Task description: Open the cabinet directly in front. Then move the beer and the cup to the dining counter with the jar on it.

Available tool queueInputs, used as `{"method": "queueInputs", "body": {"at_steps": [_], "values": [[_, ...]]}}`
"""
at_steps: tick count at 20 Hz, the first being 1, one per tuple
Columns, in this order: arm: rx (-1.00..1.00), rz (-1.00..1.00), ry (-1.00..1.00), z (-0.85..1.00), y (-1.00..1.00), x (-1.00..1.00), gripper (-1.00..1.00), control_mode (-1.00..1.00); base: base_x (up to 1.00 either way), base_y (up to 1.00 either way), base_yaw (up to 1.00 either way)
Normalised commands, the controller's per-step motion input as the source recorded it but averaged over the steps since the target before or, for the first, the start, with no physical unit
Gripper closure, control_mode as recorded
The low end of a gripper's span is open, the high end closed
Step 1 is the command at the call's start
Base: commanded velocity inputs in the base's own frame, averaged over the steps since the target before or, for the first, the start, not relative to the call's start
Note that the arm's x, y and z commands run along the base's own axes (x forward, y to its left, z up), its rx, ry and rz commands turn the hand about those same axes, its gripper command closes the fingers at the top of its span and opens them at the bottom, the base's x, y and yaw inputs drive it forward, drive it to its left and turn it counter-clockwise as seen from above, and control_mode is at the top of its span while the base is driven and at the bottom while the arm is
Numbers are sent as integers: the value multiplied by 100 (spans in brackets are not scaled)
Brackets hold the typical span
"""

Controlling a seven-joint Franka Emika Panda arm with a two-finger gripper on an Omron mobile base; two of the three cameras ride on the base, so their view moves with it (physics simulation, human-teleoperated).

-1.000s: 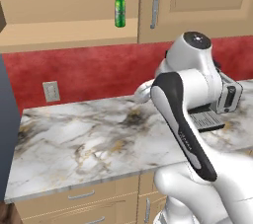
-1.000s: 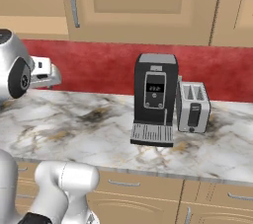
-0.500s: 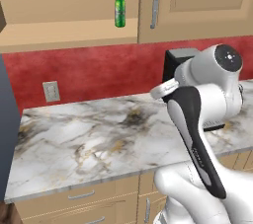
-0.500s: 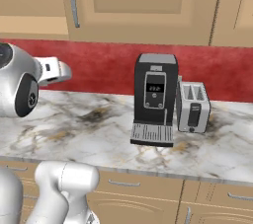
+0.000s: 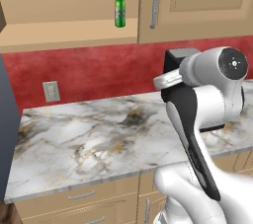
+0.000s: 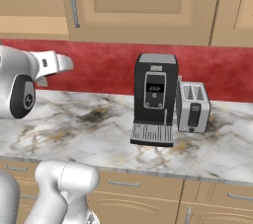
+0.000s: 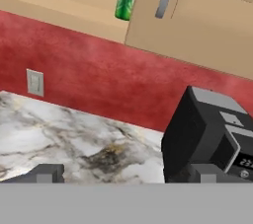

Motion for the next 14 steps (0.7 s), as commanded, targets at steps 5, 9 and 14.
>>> {"method": "queueInputs", "body": {"at_steps": [5, 9, 14], "values": [[0, -10, 0, 59, 0, 0, -100, -100, 0, 0, 0], [2, -2, -2, 45, -4, 0, -100, -100, 0, 0, 0], [5, 0, -11, 28, -12, 0, -100, -100, 0, 0, 0]]}}
